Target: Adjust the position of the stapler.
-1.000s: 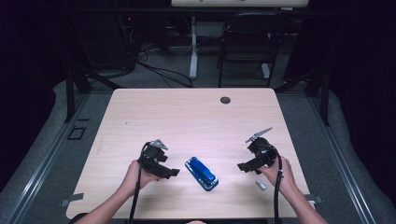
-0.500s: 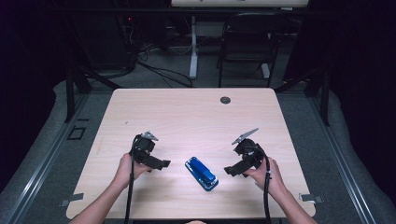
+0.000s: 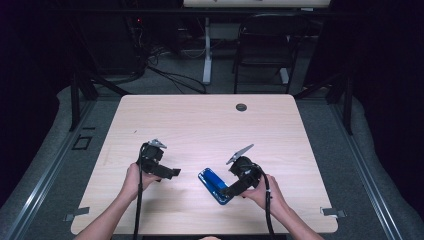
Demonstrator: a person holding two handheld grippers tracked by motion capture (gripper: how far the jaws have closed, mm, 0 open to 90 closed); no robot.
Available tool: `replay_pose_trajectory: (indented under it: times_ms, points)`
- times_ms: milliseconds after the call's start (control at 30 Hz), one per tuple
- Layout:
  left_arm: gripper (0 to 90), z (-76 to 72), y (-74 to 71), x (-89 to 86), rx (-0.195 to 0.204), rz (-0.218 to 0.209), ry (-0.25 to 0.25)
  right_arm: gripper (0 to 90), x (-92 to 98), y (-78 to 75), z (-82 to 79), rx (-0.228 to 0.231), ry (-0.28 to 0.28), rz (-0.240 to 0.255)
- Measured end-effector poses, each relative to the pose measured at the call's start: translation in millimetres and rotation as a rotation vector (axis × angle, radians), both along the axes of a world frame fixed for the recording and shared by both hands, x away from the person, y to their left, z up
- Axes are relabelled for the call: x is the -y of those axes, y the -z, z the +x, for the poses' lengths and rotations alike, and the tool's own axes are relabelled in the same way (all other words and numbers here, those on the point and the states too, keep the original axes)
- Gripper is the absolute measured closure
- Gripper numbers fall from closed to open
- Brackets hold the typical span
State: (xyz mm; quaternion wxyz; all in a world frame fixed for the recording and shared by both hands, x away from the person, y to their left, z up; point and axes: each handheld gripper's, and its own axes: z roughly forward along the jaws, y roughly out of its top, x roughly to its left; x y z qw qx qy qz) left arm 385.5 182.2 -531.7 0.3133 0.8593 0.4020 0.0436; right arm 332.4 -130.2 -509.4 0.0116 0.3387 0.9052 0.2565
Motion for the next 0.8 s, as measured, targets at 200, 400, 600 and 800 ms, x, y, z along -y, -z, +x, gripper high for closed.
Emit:
replay_pose_trajectory:
  times_ms: [200, 400, 600, 800]
  points:
    - [0.2, 0.4, 0.2, -0.7, 0.0, -0.001, 0.002, 27.7, -10.2, 11.5, -3.0, -0.017, -0.022, -0.034]
    - [0.2, 0.4, 0.7, 0.4, -0.004, 0.0, 0.008, 44.3, -15.9, 18.6, -6.6, -0.007, -0.04, -0.076]
    - [0.2, 0.5, 1.2, 0.3, -0.005, 0.002, 0.012, 60.1, -17.5, 18.5, -9.3, -0.005, -0.089, -0.096]
    - [0.2, 0.5, 0.8, 0.7, -0.002, 0.004, 0.019, 60.6, -17.0, 19.4, -10.6, 0.01, -0.099, -0.081]
